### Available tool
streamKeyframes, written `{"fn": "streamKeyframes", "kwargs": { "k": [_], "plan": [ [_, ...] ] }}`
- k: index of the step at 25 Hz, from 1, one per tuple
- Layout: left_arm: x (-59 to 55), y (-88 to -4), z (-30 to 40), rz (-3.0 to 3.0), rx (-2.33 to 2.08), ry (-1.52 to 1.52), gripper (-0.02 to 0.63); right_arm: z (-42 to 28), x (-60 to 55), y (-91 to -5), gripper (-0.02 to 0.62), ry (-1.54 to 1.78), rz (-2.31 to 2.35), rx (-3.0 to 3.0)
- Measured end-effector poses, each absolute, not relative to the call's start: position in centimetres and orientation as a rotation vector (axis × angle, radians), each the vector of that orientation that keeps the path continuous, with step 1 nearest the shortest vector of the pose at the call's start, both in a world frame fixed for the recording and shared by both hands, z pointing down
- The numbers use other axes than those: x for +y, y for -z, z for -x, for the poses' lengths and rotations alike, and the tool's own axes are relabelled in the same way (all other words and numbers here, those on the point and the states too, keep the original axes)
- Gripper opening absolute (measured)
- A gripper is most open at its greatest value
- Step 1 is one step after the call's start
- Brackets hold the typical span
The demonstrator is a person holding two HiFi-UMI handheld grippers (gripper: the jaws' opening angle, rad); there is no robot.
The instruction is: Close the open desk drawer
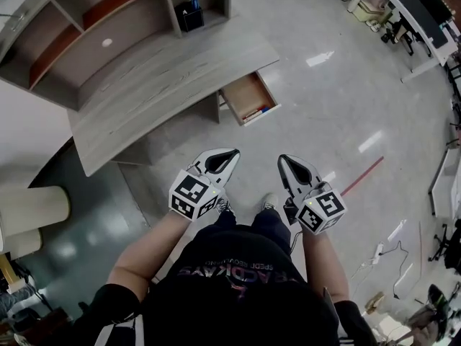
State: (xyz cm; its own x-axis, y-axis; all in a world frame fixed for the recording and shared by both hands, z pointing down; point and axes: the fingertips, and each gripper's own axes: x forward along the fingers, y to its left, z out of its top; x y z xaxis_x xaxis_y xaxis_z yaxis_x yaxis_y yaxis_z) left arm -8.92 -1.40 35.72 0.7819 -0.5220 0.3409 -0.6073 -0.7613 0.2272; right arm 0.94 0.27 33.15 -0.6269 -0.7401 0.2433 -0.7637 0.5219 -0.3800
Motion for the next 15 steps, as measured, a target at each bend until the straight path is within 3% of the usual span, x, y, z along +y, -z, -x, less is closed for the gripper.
{"fn": "streamKeyframes", "kwargs": {
  "k": [15],
  "plan": [
    [-5.9, -38.2, 4.3, -2.554, -1.000, -0.439, 0.011, -4.6, -6.1, -36.8, 0.012, -0.774, -1.103, -2.750]
  ]
}}
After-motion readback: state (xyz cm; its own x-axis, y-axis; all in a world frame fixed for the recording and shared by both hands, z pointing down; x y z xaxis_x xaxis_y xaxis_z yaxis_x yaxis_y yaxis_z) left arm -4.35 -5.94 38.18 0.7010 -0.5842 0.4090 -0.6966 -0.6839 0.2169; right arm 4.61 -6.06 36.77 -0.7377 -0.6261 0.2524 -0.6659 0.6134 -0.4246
